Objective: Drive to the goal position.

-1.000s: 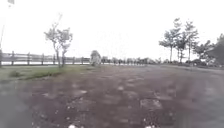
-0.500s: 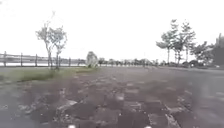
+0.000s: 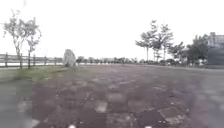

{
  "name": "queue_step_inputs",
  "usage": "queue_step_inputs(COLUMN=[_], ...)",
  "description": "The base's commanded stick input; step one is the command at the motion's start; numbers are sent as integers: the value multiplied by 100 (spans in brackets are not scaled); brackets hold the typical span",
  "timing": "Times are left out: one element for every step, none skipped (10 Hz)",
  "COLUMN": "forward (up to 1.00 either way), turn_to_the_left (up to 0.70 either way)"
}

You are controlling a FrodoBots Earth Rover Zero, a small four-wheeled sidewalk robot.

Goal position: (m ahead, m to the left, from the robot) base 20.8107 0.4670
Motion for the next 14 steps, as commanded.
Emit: queue_step_inputs(forward=[100, 100, 100, 100, 100, 100, 100, 100, 100, 100, 100, 100, 100, 100], turn_to_the_left=[0, 0, 0, 0, 0, 0, 0, 0, 0, 0, 0, 0, 0, 0])
